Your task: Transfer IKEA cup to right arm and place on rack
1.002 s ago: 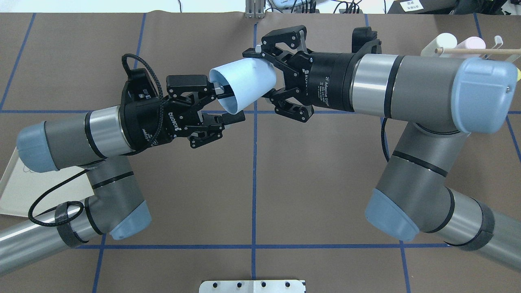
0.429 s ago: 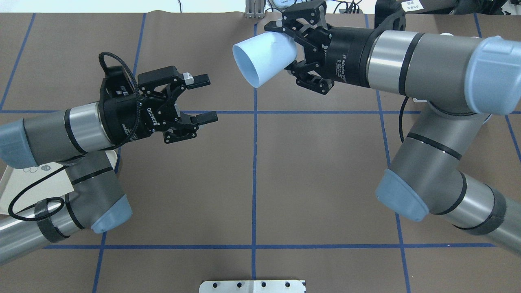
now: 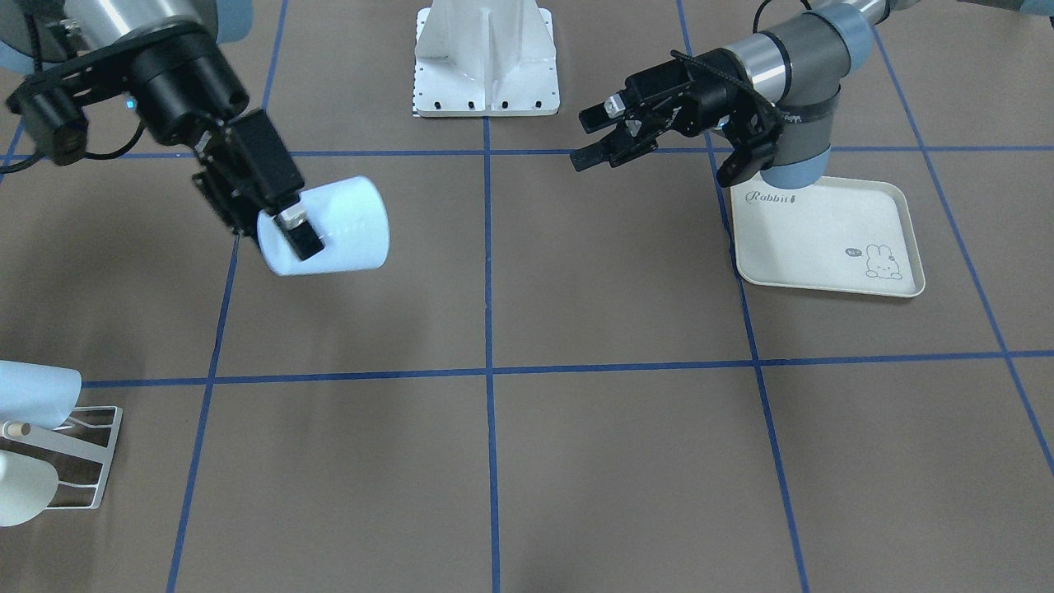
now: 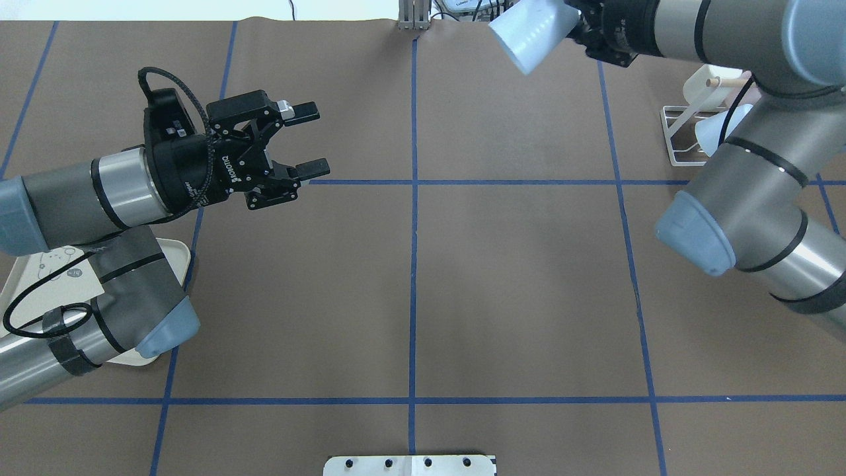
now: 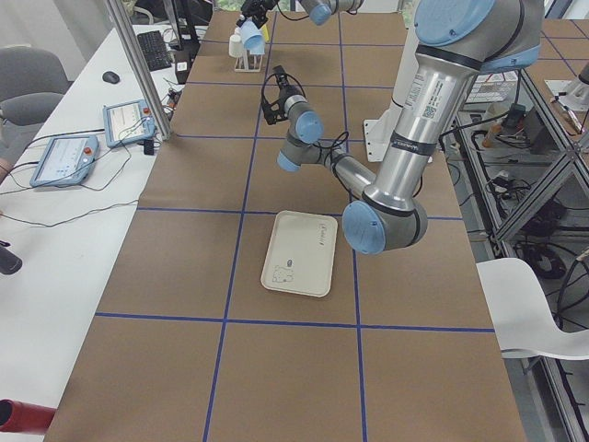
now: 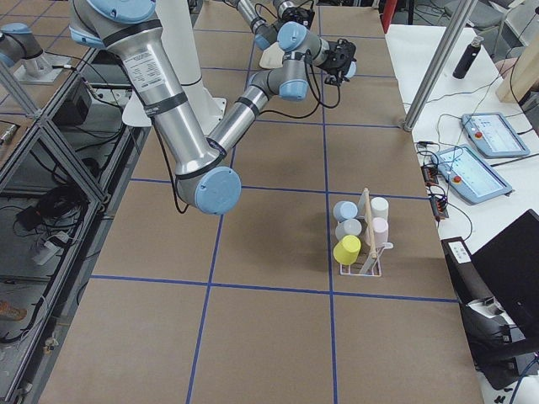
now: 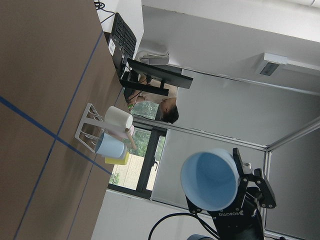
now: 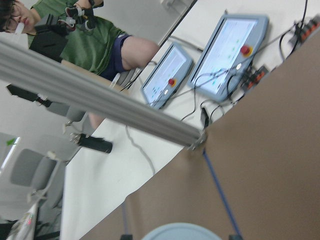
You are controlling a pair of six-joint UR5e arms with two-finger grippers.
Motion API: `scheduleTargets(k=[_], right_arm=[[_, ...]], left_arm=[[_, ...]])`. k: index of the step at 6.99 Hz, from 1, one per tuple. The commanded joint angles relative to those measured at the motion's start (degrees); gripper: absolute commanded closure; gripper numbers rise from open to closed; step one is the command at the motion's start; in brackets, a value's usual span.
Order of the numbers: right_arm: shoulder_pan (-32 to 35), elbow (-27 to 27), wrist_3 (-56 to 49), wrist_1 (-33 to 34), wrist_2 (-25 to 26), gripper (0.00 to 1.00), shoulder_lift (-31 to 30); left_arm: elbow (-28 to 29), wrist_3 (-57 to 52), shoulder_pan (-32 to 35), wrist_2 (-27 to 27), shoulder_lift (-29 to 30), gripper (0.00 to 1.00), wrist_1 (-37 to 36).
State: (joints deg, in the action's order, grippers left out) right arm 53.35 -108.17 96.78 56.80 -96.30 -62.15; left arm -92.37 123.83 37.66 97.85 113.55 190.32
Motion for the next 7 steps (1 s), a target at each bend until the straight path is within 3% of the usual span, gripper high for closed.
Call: scheduleTargets(k=[1,3,4,5,7], right_arm=[[7.4,10.9,-17.1,2.4,3.0,0.84,-0.2],[11.3,19.8,-25.4,2.3,10.4,0.84,-0.3],[11.7,24.0,-26.2,2.0,16.4,0.84,-0.4],[11.7,27.2,-26.2,-2.6,20.2,0.84,-2.7],[12.0,33.3,-31.9,-19.0,21.8,0.83,-10.1]], left_arm=[[1.9,-1.7,0.1,-0.3,0.0,0.08,0.0],[2.7,-2.6,0.1,-0.6,0.1,0.08,-0.1],[2.8,-2.7,0.1,-0.6,0.1,0.08,-0.1],[2.8,-2.6,0.0,-0.6,0.1,0.08,-0.1],[3.2,-2.6,0.0,-0.7,0.0,0.08,-0.1]])
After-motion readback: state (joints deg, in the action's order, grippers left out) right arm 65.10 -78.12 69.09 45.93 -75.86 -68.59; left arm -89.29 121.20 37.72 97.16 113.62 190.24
